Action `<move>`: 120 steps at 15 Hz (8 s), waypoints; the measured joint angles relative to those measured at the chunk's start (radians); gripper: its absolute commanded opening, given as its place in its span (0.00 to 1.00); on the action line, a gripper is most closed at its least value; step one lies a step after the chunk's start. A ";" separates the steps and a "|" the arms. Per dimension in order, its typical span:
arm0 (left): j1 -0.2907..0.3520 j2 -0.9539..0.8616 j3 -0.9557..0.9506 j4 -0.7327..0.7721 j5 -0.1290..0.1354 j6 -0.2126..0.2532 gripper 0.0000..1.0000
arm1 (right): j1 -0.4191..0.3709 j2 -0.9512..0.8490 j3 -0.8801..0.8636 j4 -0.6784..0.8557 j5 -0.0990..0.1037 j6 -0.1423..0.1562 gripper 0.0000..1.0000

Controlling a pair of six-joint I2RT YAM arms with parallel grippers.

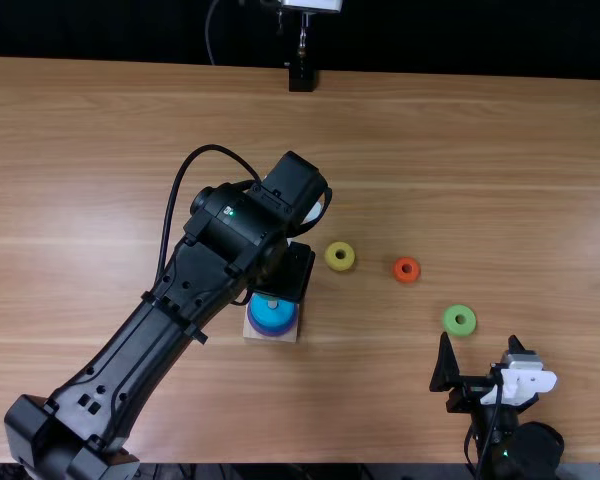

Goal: Build the Hanoi tower: stack the rings onto the peg from bottom to top in this color order: purple, dark blue, light blue, dark green, light green, yellow, orange.

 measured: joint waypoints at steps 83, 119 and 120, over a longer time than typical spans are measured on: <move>0.576 -1.829 -1.798 1.001 -0.024 0.315 1.00 | 0.000 0.000 0.001 -0.002 0.000 0.001 1.00; 0.576 -1.830 -1.798 1.001 -0.024 0.315 1.00 | -0.053 1.287 0.905 -0.618 -0.113 -0.142 1.00; 0.576 -1.830 -1.798 1.001 -0.024 0.315 1.00 | -0.054 1.306 0.905 -0.596 -0.092 -0.143 1.00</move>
